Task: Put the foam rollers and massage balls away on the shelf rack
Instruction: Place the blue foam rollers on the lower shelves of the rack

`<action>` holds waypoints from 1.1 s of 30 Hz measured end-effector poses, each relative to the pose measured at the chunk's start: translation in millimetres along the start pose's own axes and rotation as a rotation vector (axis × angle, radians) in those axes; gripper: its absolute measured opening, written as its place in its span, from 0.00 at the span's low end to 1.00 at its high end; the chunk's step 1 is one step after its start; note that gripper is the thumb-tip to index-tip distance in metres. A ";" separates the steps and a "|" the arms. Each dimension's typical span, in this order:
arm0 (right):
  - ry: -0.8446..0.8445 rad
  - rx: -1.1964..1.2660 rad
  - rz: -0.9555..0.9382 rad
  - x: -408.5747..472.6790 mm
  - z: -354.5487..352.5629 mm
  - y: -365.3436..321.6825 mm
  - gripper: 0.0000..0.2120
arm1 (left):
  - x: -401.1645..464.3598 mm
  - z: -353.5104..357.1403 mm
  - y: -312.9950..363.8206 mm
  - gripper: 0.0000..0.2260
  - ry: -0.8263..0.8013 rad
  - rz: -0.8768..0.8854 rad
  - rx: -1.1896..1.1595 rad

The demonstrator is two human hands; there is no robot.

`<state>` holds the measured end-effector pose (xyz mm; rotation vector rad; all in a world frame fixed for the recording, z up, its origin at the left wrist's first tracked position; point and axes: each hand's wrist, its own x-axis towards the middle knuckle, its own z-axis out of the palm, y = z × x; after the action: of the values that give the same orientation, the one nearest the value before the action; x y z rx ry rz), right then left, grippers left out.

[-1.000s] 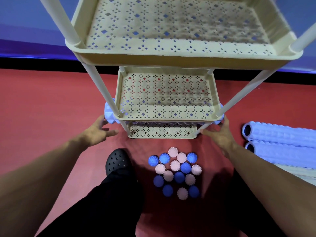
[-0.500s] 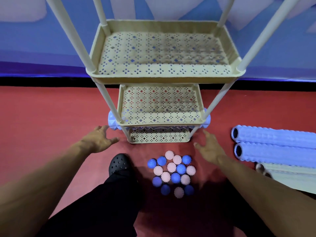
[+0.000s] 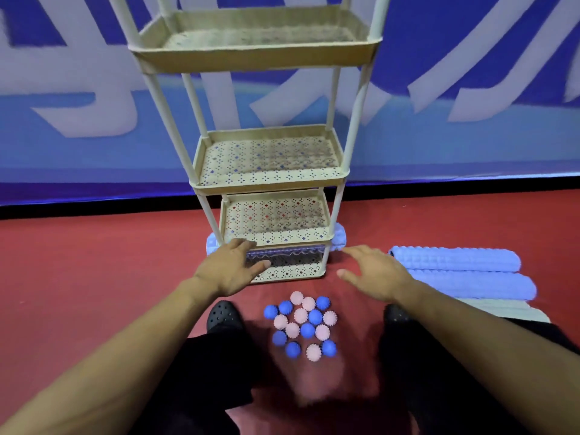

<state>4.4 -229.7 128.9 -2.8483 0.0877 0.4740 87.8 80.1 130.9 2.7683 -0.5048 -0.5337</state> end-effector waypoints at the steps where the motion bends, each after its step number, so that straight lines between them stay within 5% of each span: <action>1: -0.005 -0.008 0.003 -9.5 -6.9 4.2 0.30 | -5.6 0.3 16.5 0.33 0.020 0.034 0.016; 6: -0.083 0.023 0.101 -51.1 -29.6 53.6 0.35 | -13.4 26.5 92.9 0.32 0.003 0.150 -0.009; 11: -0.084 0.082 0.230 -76.1 -52.2 116.2 0.25 | 11.6 68.8 160.8 0.32 -0.044 0.152 -0.120; 19: -0.046 0.207 0.372 -62.7 -22.4 191.8 0.31 | 85.8 160.0 248.4 0.33 -0.150 0.114 -0.211; 33: -0.143 0.359 0.486 24.2 42.1 326.8 0.33 | 242.2 302.4 310.9 0.29 -0.301 -0.281 -0.657</action>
<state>-18.6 -535.1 5.1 -2.4171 0.7662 0.6743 89.3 -353.8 -110.8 2.1383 0.0210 -0.9849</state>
